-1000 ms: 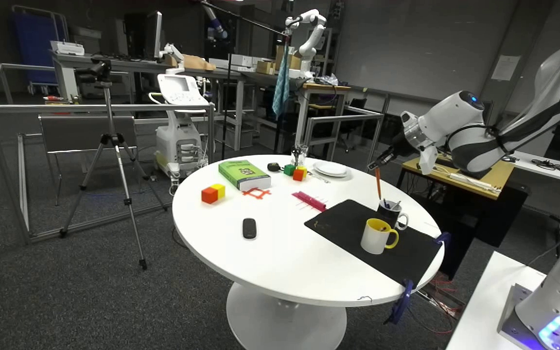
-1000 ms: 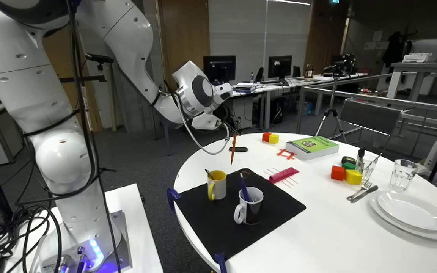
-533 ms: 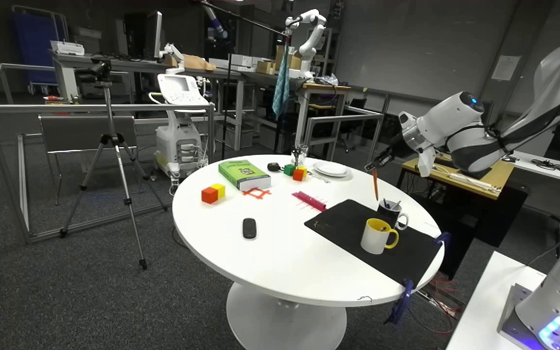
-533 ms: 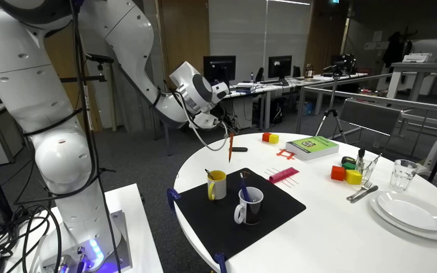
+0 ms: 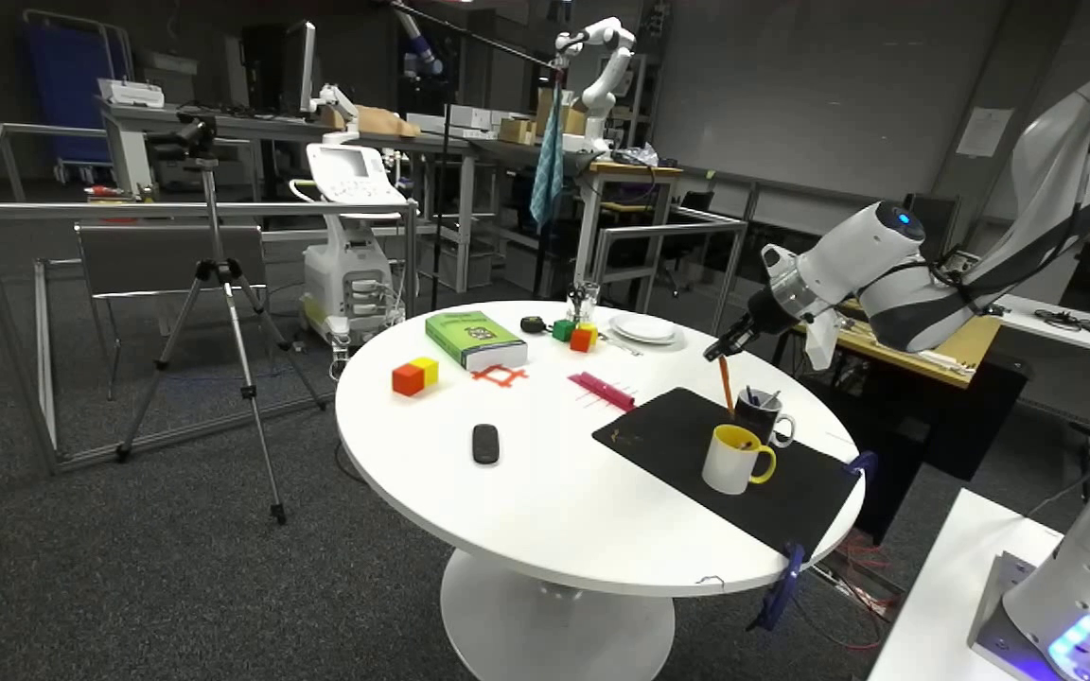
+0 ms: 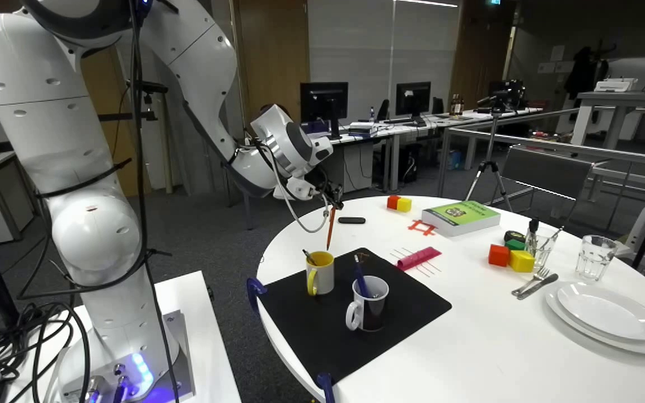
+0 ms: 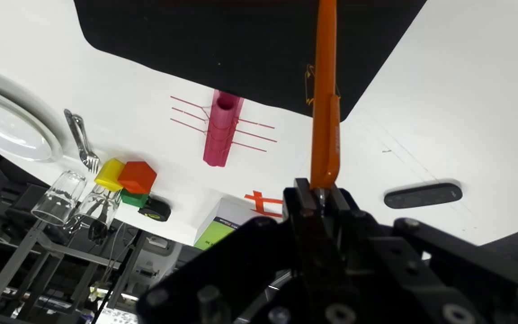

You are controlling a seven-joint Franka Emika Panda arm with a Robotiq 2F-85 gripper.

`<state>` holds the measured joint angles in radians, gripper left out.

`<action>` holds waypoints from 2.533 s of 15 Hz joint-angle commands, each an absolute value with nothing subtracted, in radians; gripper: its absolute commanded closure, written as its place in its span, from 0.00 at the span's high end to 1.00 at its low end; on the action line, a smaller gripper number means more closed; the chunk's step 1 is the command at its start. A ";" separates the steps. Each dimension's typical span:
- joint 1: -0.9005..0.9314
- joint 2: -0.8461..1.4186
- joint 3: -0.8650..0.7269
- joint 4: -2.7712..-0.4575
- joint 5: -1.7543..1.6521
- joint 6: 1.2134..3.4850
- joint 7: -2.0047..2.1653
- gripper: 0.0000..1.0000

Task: Move the orange pen from the right cup to the left cup

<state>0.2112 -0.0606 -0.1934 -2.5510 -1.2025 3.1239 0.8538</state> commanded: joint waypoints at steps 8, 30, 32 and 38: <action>0.221 0.065 -0.186 -2.531 -1.235 3.179 0.860 0.02; 0.184 0.195 -0.248 -2.476 -1.475 3.361 0.816 0.02; 0.182 0.203 -0.261 -2.478 -1.483 3.374 0.800 0.02; 0.149 0.216 -0.241 -2.494 -1.429 3.371 0.679 0.41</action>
